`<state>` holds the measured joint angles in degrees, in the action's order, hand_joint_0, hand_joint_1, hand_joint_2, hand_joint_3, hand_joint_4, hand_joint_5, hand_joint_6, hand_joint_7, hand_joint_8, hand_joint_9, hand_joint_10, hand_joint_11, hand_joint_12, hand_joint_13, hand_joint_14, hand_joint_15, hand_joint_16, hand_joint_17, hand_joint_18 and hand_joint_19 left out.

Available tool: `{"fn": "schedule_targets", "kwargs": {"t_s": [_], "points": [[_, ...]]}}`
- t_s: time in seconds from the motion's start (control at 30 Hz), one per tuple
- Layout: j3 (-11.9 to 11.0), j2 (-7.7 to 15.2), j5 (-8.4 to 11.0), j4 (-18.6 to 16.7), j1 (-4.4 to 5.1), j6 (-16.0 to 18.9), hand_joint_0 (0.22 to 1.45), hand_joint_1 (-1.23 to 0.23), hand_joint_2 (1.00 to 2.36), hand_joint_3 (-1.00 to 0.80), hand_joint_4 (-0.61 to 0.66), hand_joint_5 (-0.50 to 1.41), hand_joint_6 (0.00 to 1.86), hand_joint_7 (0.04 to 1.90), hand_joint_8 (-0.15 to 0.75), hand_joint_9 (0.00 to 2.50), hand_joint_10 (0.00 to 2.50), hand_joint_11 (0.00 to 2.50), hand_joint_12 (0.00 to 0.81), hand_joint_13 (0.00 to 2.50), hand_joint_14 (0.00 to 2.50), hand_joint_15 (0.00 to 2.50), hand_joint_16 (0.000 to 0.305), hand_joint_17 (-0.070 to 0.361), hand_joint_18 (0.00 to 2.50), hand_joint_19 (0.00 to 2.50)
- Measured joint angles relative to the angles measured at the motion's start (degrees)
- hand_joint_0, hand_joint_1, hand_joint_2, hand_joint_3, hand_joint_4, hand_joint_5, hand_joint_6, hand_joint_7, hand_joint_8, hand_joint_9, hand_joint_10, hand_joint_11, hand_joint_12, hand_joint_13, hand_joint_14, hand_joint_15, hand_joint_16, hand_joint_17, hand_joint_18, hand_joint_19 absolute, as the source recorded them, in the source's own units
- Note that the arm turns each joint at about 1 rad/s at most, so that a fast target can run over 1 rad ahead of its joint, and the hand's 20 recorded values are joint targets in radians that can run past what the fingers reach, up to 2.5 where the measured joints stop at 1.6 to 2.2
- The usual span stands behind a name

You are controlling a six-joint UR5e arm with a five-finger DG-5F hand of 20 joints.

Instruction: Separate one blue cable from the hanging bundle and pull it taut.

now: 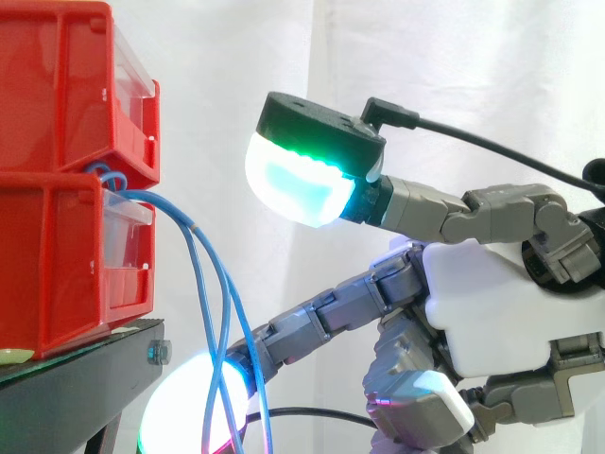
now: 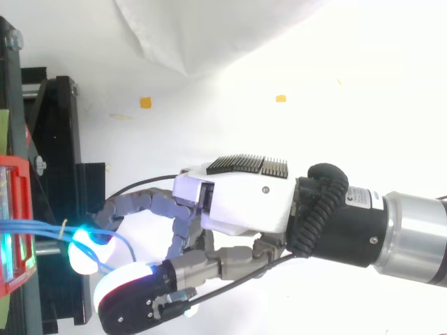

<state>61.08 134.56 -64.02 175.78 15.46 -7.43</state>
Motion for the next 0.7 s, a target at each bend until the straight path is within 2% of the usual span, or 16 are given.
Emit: {"fn": "schedule_targets", "kwargs": {"t_s": [0.43, 0.7], "points": [[0.0, 0.0, -0.18, 0.2, -0.88, 0.8, 0.35, -0.35, 1.0, -0.5, 0.2, -0.21, 0.5, 0.69, 0.34, 1.47, 0.03, 0.8, 0.418, 1.27, 0.03, 0.76, 0.097, 0.219, 1.33, 0.5], [0.0, 0.0, -1.99, 0.2, -1.67, 6.9, 0.36, -0.36, 1.0, -0.5, 0.2, -0.21, 0.5, 0.69, 0.338, 1.47, 0.03, 0.8, 0.417, 1.28, 0.03, 0.77, 0.097, 0.218, 1.32, 0.51]]}}
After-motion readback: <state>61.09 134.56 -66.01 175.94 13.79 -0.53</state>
